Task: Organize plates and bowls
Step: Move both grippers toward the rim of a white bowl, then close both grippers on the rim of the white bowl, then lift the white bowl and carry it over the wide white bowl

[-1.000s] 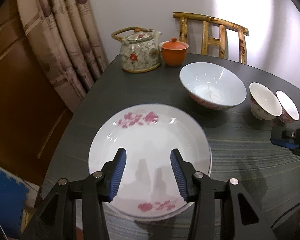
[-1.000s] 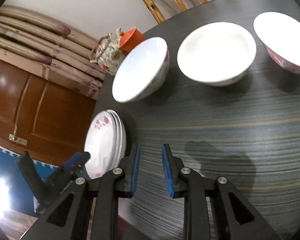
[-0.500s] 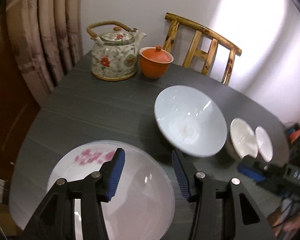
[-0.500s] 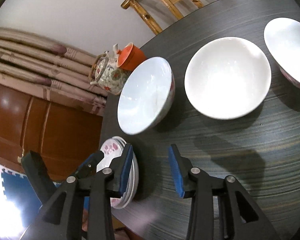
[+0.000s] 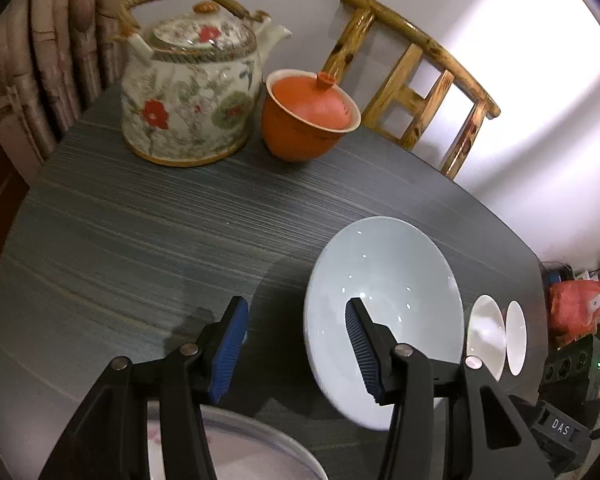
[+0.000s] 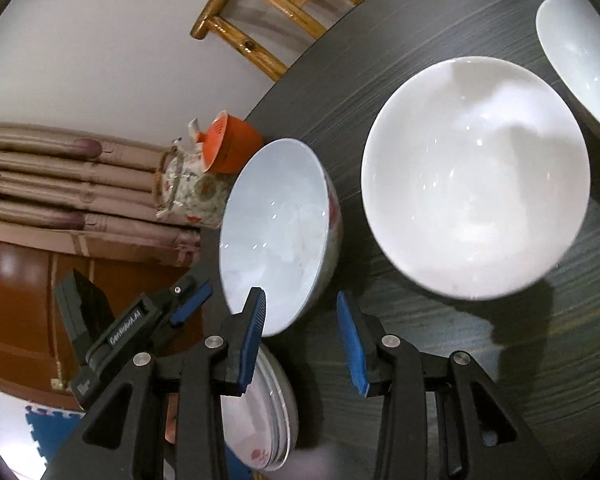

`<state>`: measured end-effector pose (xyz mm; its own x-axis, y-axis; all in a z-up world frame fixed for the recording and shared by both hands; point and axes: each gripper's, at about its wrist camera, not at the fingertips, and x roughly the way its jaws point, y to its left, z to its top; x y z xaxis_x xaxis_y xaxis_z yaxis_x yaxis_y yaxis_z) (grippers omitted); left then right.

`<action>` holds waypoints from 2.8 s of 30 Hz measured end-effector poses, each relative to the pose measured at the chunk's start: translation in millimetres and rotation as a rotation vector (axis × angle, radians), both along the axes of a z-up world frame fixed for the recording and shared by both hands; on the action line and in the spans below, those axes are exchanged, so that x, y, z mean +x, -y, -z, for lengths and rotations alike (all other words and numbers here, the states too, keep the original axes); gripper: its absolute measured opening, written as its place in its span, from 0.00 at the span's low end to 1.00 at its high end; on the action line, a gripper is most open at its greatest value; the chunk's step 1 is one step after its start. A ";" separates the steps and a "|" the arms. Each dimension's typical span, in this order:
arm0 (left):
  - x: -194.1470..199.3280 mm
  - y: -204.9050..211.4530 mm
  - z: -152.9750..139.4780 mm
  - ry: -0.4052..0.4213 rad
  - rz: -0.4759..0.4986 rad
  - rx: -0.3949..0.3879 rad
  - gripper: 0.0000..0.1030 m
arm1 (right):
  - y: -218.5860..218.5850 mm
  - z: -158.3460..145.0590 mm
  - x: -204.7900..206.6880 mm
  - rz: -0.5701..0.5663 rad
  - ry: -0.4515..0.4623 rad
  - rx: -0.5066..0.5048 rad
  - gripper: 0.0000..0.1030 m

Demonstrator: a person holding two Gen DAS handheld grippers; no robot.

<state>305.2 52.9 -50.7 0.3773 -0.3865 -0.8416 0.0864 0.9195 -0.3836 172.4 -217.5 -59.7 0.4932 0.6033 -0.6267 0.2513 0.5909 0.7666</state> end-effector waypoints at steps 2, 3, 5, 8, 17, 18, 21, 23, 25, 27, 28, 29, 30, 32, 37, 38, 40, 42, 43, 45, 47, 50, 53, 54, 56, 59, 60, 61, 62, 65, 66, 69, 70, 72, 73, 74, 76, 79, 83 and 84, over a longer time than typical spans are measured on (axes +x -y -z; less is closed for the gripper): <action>8.5 4.6 5.7 -0.008 0.019 0.030 0.50 | 1.5 3.7 3.1 0.018 -0.010 0.004 0.35; 12.6 6.4 8.9 -0.015 0.025 0.041 0.50 | 1.4 6.0 5.4 0.018 -0.017 0.008 0.35; 17.8 7.4 11.0 -0.005 0.032 0.024 0.50 | 0.3 10.4 9.2 0.019 -0.031 0.002 0.35; 25.6 13.0 14.3 -0.008 0.051 0.010 0.50 | -2.9 13.0 15.4 0.012 -0.035 -0.010 0.35; 11.6 30.7 9.2 0.009 0.083 0.070 0.09 | -15.2 15.6 28.8 -0.048 -0.042 -0.138 0.18; 2.2 30.9 5.5 0.017 0.084 0.069 0.08 | -15.3 15.0 27.7 -0.061 -0.038 -0.153 0.18; -31.3 33.2 -7.7 0.043 0.085 0.073 0.08 | -11.0 14.3 16.4 -0.078 -0.049 -0.156 0.18; -60.1 38.2 -18.0 0.071 0.099 0.078 0.08 | -7.6 11.1 2.2 -0.104 -0.041 -0.161 0.18; -86.9 41.8 -24.0 0.087 0.106 0.060 0.08 | -2.6 6.0 -17.1 -0.137 -0.028 -0.176 0.18; -115.9 50.9 -23.3 0.080 0.119 0.051 0.08 | 5.5 1.9 -33.0 -0.154 -0.013 -0.172 0.18; -125.4 55.4 -22.0 0.077 0.123 0.044 0.08 | 11.2 -1.5 -44.4 -0.163 -0.002 -0.185 0.18; -135.3 60.0 -20.2 0.069 0.125 0.033 0.08 | 16.5 -4.8 -54.2 -0.167 0.008 -0.200 0.18; -146.2 65.8 -17.7 0.060 0.127 0.022 0.08 | 22.7 -7.5 -64.3 -0.170 0.018 -0.214 0.18; -165.2 77.3 -13.6 0.050 0.137 0.004 0.08 | 37.1 -12.4 -86.2 -0.171 0.030 -0.241 0.18; -206.4 109.1 1.1 0.029 0.162 0.000 0.09 | 71.6 -12.2 -132.1 -0.147 0.021 -0.270 0.17; -210.8 113.0 4.4 0.021 0.160 -0.003 0.09 | 77.7 -11.5 -138.7 -0.142 0.018 -0.273 0.17; -216.0 120.4 10.6 0.006 0.162 -0.005 0.09 | 89.6 -8.7 -151.1 -0.125 0.012 -0.271 0.17; -221.1 125.8 13.0 0.006 0.161 -0.001 0.09 | 98.2 -5.0 -160.1 -0.117 0.004 -0.270 0.17; -223.0 128.3 13.1 0.011 0.162 0.005 0.09 | 103.5 -1.9 -164.6 -0.110 -0.002 -0.265 0.17; -227.5 133.4 11.8 0.028 0.170 0.028 0.09 | 109.1 2.8 -169.4 -0.103 -0.007 -0.255 0.17; -230.3 134.6 11.3 0.035 0.165 0.032 0.09 | 111.6 5.4 -172.1 -0.099 -0.008 -0.255 0.17; -229.2 132.7 12.5 0.034 0.160 0.038 0.09 | 112.9 6.3 -175.4 -0.100 -0.001 -0.261 0.16; -232.4 133.4 13.4 0.051 0.156 0.054 0.09 | 112.1 9.0 -173.7 -0.100 0.000 -0.252 0.16; -233.3 133.7 13.5 0.055 0.156 0.059 0.09 | 112.0 10.2 -173.5 -0.101 -0.002 -0.250 0.16; -234.2 135.5 14.9 0.055 0.155 0.070 0.09 | 111.9 10.8 -174.5 -0.103 0.004 -0.247 0.16; -236.8 131.7 16.2 0.064 0.146 0.060 0.11 | 112.4 9.8 -174.3 -0.105 0.014 -0.251 0.16; -236.6 131.0 15.4 0.066 0.142 0.057 0.19 | 113.0 9.8 -173.9 -0.107 0.014 -0.245 0.16; -236.7 129.4 13.5 0.069 0.136 0.059 0.28 | 113.7 9.9 -173.8 -0.109 0.014 -0.236 0.17; -237.6 126.9 10.4 0.078 0.127 0.057 0.31 | 116.0 9.7 -174.8 -0.104 0.017 -0.224 0.18; -238.8 121.1 0.7 0.107 0.115 0.054 0.33 | 124.1 2.4 -178.2 -0.078 0.047 -0.232 0.18; -238.5 119.5 -2.0 0.113 0.113 0.055 0.34 | 127.1 -1.2 -178.7 -0.072 0.059 -0.233 0.18; -236.3 114.1 -9.4 0.121 0.101 0.054 0.35 | 139.4 -12.0 -180.4 -0.035 0.092 -0.209 0.18; -235.4 112.9 -11.1 0.120 0.099 0.048 0.36 | 143.7 -15.4 -180.4 -0.025 0.098 -0.200 0.18; -232.3 111.4 -13.5 0.114 0.095 0.040 0.38 | 150.4 -20.7 -180.0 -0.011 0.111 -0.169 0.18; -230.6 110.6 -14.9 0.111 0.092 0.041 0.38 | 152.2 -22.7 -179.8 -0.005 0.114 -0.158 0.18; -227.9 110.4 -16.2 0.108 0.093 0.044 0.38 | 153.9 -24.6 -178.9 -0.002 0.117 -0.145 0.18; -224.0 110.8 -18.8 0.107 0.094 0.047 0.38 | 156.1 -27.8 -175.8 -0.005 0.122 -0.118 0.18; -214.1 110.8 -25.6 0.106 0.091 0.034 0.39 | 157.5 -34.0 -166.4 -0.011 0.127 -0.077 0.18; -192.3 109.8 -35.1 0.093 0.080 -0.015 0.47 | 155.4 -44.5 -148.1 -0.021 0.136 -0.051 0.20; -185.5 110.0 -36.7 0.087 0.076 -0.030 0.47 | 154.4 -47.3 -141.6 -0.022 0.137 -0.044 0.20</action>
